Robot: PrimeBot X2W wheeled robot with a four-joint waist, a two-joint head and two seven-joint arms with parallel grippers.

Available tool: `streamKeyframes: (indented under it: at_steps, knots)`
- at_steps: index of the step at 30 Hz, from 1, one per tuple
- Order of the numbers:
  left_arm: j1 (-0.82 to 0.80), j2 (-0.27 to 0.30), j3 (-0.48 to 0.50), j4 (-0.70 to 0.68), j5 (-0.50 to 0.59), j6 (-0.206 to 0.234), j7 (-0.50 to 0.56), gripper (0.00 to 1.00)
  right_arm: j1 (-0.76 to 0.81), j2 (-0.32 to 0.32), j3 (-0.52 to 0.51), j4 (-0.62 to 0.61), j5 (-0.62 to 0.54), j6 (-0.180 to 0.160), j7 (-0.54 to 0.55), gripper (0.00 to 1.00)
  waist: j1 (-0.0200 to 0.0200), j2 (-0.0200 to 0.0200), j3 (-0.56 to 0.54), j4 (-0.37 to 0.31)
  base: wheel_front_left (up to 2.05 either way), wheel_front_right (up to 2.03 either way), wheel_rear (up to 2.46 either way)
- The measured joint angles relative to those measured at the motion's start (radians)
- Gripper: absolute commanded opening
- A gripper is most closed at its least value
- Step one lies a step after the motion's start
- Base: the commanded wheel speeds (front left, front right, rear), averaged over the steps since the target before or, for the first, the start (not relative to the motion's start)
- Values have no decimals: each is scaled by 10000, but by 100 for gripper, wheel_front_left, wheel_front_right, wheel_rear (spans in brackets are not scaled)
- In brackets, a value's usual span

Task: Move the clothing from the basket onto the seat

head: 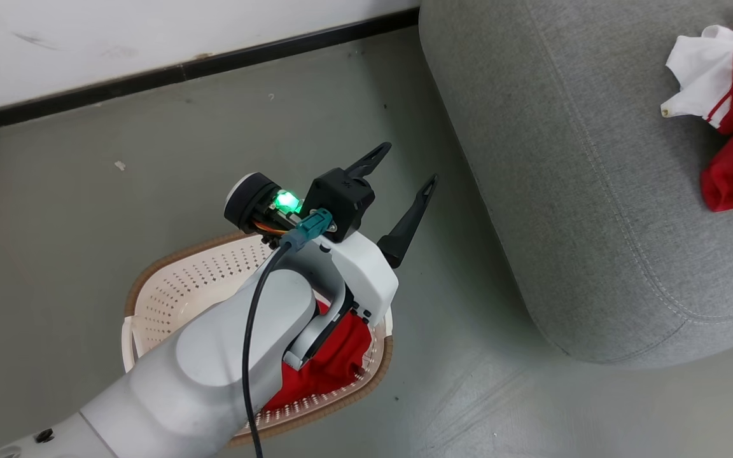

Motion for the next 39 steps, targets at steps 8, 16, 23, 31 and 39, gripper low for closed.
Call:
streamKeyframes:
  at_steps: [8,16,23,31,39]
  knots:
    - [-2,42,-4,-52,8,0,0,100,423,121,0,882,-435,0,-98,0,0,0,220,131,0,0,0]
    - [-4,184,19,-56,8,-2,-21,100,487,445,-291,1737,-871,0,-184,31,0,0,261,206,0,0,0]
    - [-3,295,157,-2,-10,-4,-203,100,674,698,-573,1875,-855,0,-268,100,0,0,139,188,0,0,0]
    - [6,623,412,198,-12,0,-474,100,1071,769,-1035,1360,-892,0,-268,100,0,0,-92,85,0,0,0]
    - [148,997,851,477,-109,132,-815,100,1319,635,-1547,176,-1258,0,-270,100,0,0,-452,-26,0,0,0]
